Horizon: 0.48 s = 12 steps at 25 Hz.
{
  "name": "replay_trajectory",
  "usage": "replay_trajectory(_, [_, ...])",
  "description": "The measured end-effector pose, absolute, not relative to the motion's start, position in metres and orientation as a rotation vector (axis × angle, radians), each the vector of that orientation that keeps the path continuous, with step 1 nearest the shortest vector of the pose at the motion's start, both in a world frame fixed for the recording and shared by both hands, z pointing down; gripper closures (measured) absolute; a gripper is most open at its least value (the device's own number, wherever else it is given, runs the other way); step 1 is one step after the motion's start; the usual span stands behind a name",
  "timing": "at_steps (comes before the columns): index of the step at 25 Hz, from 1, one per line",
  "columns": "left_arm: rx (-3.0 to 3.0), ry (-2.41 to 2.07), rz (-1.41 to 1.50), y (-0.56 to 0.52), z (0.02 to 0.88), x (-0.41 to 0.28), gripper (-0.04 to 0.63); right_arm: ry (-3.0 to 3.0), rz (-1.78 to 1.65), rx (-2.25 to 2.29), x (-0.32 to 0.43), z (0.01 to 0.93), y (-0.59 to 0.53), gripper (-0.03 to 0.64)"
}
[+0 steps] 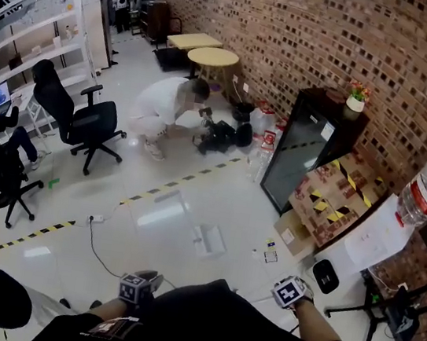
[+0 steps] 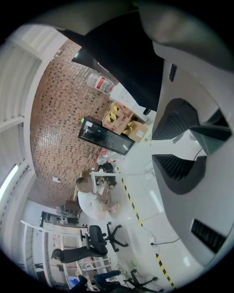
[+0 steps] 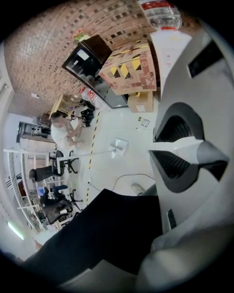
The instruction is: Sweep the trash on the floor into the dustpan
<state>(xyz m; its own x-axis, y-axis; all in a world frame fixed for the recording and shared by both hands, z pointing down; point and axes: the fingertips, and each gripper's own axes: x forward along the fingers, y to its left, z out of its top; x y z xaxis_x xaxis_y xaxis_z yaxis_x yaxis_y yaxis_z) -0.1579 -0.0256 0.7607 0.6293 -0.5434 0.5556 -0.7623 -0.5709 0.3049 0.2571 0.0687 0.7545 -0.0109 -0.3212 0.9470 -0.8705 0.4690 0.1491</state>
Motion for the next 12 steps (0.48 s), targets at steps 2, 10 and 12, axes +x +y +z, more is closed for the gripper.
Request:
replay_trajectory(2, [2.325,-1.025,0.554,-0.025,0.760,-0.159,0.491,-1.535,0.751,1.018,0.251,0.760,0.093,0.552])
replay_trajectory(10, [2.320,-1.035,0.553,-0.024,0.762,-0.160,0.492,-1.551,0.659,1.051,0.261,0.758,0.077,0.554])
replay_trajectory(12, [2.320,-1.037,0.554,-0.024,0.762,-0.161,0.492,-1.511,0.784,1.007,0.256,0.762,0.098,0.554])
